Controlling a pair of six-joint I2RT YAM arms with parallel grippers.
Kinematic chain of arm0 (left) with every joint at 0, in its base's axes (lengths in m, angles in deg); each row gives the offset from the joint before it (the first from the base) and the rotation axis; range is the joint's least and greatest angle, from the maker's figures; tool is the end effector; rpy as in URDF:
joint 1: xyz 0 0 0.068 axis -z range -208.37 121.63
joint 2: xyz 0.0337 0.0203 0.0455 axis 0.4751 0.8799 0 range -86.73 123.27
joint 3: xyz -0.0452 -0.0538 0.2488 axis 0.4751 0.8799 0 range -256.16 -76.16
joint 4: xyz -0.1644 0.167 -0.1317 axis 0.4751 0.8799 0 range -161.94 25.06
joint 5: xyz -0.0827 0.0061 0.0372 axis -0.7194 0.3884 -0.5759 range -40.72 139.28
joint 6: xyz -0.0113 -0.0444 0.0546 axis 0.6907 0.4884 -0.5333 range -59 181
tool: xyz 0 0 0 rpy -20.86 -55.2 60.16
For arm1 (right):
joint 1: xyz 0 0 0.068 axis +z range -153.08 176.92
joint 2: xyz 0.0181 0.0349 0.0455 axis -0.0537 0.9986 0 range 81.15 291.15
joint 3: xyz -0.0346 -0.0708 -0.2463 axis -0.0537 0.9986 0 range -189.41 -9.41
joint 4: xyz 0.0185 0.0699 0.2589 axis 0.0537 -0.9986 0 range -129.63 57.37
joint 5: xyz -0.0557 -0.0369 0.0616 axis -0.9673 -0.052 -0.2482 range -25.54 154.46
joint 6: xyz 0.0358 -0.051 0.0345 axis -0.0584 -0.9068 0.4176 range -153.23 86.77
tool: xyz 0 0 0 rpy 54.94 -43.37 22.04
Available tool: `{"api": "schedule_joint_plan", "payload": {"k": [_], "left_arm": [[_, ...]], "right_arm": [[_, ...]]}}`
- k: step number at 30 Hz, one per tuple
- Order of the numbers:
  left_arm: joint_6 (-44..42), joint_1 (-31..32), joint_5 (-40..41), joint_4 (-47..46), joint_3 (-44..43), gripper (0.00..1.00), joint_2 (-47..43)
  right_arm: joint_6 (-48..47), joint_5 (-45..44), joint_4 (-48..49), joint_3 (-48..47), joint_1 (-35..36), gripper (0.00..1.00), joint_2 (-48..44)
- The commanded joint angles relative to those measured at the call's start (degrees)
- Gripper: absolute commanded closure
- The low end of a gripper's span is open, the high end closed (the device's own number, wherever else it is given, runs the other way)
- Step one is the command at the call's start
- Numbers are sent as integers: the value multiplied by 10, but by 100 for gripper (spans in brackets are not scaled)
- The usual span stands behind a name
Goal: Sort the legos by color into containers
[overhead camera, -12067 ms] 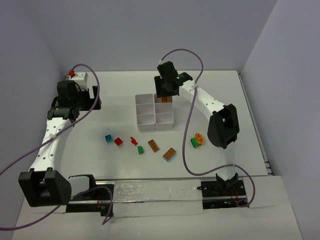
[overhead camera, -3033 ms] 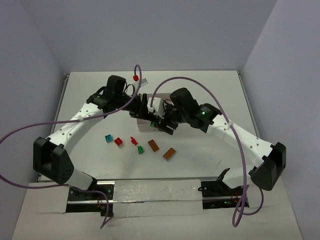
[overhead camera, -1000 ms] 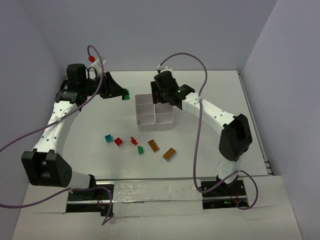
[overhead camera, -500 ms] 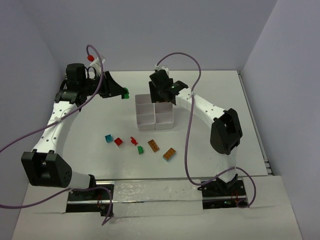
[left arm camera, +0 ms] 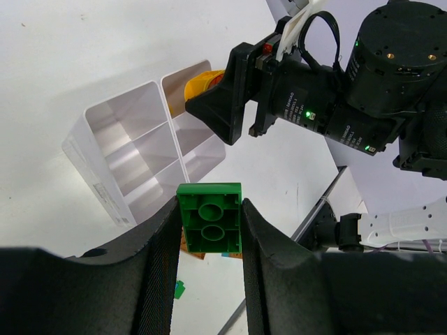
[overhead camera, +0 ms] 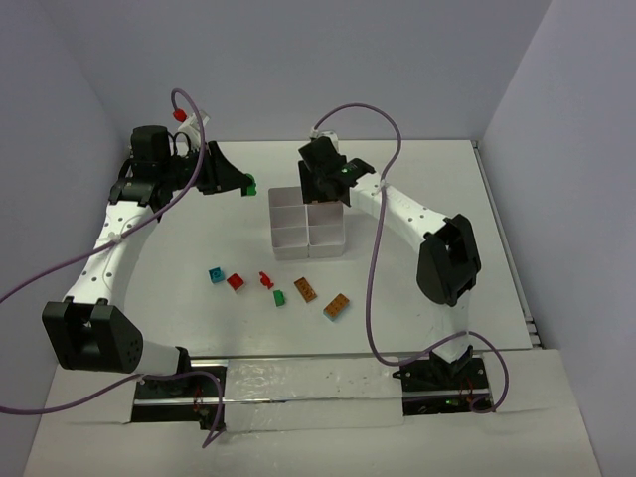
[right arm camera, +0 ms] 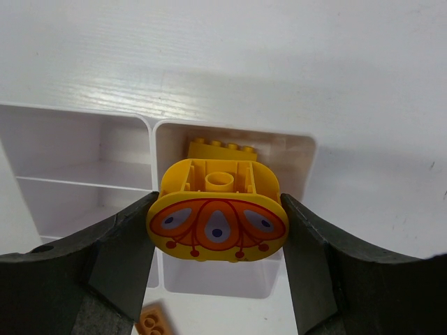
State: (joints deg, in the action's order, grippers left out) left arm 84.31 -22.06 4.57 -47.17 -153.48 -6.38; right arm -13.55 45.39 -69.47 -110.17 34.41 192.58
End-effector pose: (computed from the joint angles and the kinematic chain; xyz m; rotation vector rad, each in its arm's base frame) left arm 0.3295 -0.0779 0.3517 0.1972 2.0756 -1.1166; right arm 0.3750 0.2635 0.2623 -0.2110 2.3341 0.0901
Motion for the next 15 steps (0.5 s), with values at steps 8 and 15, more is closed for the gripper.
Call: {"api": "schedule_joint_plan", "payload": {"k": [8,15], "left_arm": [[-6,-2,7,-23,-23,100,-14],[-2,-2,9,-25,-13,100,-16]], "right_arm": [[-2,-8,6,-38,-14,52,19],[-3,9,7,-32,-14,16,6]]}}
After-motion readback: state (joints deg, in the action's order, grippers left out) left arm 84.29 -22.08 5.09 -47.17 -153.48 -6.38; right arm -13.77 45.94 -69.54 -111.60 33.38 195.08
